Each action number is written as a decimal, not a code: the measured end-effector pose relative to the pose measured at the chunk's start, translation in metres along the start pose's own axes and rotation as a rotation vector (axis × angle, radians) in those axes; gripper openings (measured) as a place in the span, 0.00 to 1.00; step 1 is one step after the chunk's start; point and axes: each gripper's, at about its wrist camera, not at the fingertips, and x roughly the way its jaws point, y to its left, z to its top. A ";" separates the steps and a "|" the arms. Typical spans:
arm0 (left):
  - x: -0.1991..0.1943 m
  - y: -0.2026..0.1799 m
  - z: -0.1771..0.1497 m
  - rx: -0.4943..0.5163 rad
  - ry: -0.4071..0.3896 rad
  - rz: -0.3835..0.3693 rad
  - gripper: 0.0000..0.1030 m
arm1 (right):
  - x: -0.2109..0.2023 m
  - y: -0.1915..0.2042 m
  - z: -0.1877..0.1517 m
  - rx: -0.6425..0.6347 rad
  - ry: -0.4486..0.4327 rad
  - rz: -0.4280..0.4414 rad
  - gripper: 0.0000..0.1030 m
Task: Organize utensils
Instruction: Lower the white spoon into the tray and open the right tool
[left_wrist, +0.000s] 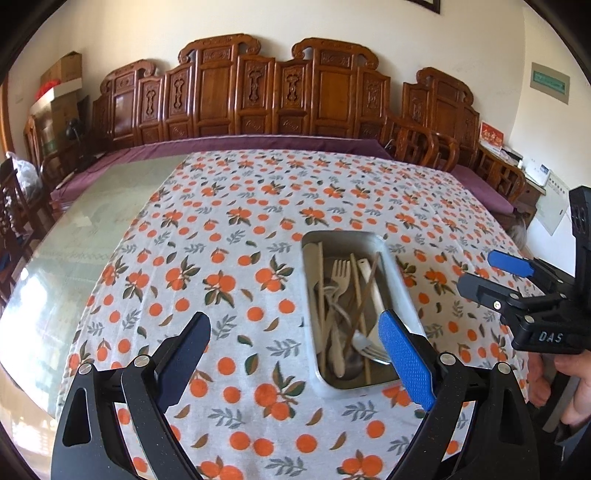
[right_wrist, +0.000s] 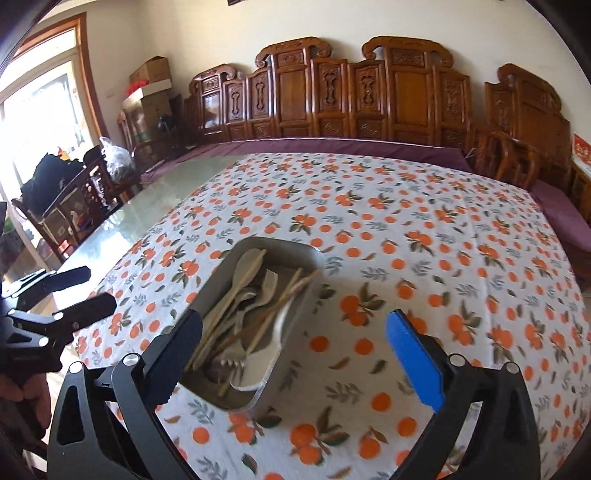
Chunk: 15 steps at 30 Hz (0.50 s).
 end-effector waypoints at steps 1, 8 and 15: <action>-0.001 -0.003 0.000 0.002 -0.004 -0.009 0.86 | -0.007 -0.003 -0.003 -0.001 -0.006 -0.013 0.97; -0.016 -0.031 -0.002 0.068 -0.005 -0.069 0.86 | -0.048 -0.020 -0.022 0.015 -0.057 -0.052 0.97; -0.047 -0.058 -0.005 0.122 -0.044 -0.102 0.88 | -0.098 -0.032 -0.037 0.046 -0.115 -0.066 0.97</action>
